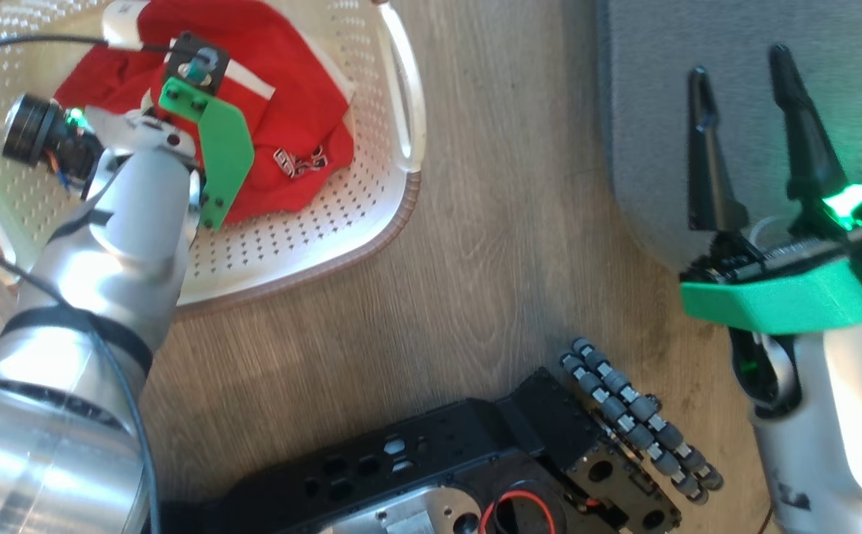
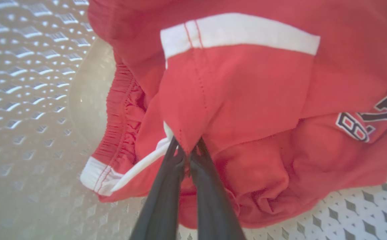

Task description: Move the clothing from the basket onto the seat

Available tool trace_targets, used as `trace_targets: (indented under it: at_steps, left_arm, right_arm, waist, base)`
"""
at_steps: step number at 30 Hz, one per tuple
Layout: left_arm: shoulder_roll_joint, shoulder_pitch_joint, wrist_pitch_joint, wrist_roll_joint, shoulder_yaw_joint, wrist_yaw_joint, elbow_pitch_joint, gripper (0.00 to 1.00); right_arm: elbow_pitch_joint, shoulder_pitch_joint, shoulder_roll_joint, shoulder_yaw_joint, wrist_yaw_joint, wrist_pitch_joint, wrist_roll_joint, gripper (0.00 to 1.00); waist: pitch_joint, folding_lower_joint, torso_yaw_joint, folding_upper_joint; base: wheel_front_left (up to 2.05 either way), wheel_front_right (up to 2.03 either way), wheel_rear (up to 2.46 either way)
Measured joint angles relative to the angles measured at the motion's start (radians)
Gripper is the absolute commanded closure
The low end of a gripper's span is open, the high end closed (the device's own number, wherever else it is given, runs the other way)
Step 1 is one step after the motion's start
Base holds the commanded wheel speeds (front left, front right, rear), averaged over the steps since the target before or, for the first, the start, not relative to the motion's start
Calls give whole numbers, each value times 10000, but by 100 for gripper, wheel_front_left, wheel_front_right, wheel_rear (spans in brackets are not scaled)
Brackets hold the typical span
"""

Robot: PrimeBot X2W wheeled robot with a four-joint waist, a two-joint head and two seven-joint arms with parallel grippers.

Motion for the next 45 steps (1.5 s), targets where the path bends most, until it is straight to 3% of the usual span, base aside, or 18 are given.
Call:
trace_targets:
  at_steps: [9,20,25,35,45]
  left_arm:
    - [35,1134,-1271,-619,217,125,4,100]
    - [-293,2631,-4019,-1429,665,249,0,100]
    - [-376,3141,-4623,-1595,709,351,-500,100]
    - [-148,4768,-4684,-1223,1087,947,-4560,100]
    - [71,6394,-4688,-558,1870,949,-8111,100]
  right_arm:
    - [585,-460,148,234,10,4,-92,0]
    - [1204,269,6,355,8,15,-355,0]
    - [1452,546,-79,454,8,15,-443,0]
    - [1670,1165,-79,502,8,15,-662,0]
    - [1753,1883,-46,508,8,15,-867,0]
  waist:
    - [-1302,0,-195,0]
    - [-3797,-1,158,1]
    - [-4893,-1,379,1]
    - [-6518,-1,828,1]
    - [-8037,-1,1173,1]
  base:
    - [0,0,0]
    - [0,0,0]
    - [0,0,0]
    - [0,0,0]
    - [0,0,0]
